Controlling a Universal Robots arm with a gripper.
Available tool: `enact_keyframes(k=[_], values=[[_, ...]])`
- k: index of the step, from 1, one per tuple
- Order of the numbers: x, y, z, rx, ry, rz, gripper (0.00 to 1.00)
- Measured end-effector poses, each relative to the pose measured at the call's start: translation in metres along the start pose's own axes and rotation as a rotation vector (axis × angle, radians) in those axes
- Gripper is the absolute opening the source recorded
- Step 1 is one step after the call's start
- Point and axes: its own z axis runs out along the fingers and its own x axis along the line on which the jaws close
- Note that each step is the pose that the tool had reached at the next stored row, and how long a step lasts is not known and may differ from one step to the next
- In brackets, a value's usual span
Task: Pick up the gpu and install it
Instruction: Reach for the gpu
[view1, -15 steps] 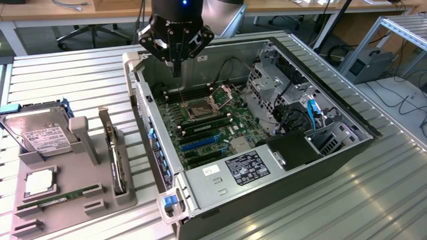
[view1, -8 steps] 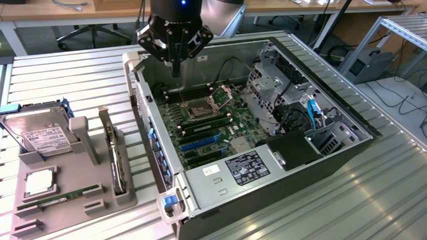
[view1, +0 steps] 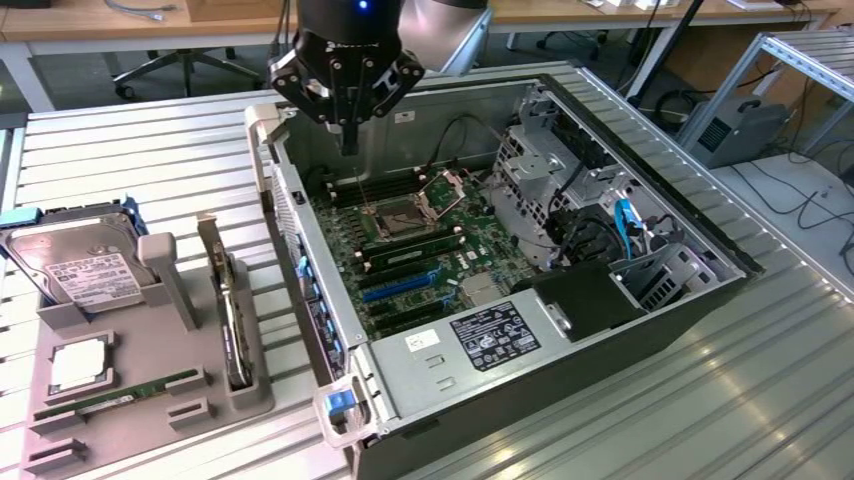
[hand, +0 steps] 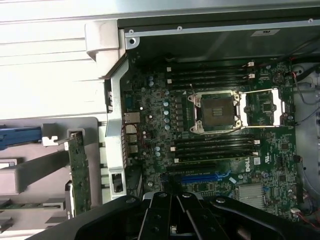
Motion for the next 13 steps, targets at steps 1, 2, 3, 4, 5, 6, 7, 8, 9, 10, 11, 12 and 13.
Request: enact_keyframes(k=[1,2,3,4,5,6,7,8,9,10,11,12,13], values=[[0.0003,0.0000,0.0000,0.0000,0.0000,0.000,0.11],[0.0005,0.0000,0.0000,0.0000,0.0000,0.000,0.11],[0.0008,-0.0001,0.0000,0.0001,0.0000,0.000,0.11],[0.0011,-0.0001,-0.0001,0.0000,0.0000,0.000,0.11],[0.0014,-0.0001,-0.0001,0.0001,0.0001,0.000,0.11],[0.0017,-0.0001,-0.0001,0.0000,0.0000,0.000,0.11],[0.0021,-0.0001,-0.0001,0.0000,0.0000,0.000,0.11],[0.0024,-0.0002,-0.0001,0.0000,0.0000,0.000,0.11],[0.0027,-0.0002,-0.0001,0.0001,0.0001,0.000,0.11],[0.0029,-0.0002,-0.0001,0.0000,0.0000,0.000,0.11],[0.0031,-0.0002,-0.0001,0.0000,0.0000,0.000,0.11],[0.0034,-0.0003,-0.0001,0.0001,0.0001,0.000,0.11],[0.0036,-0.0003,-0.0001,0.0000,0.0000,0.000,0.11]])
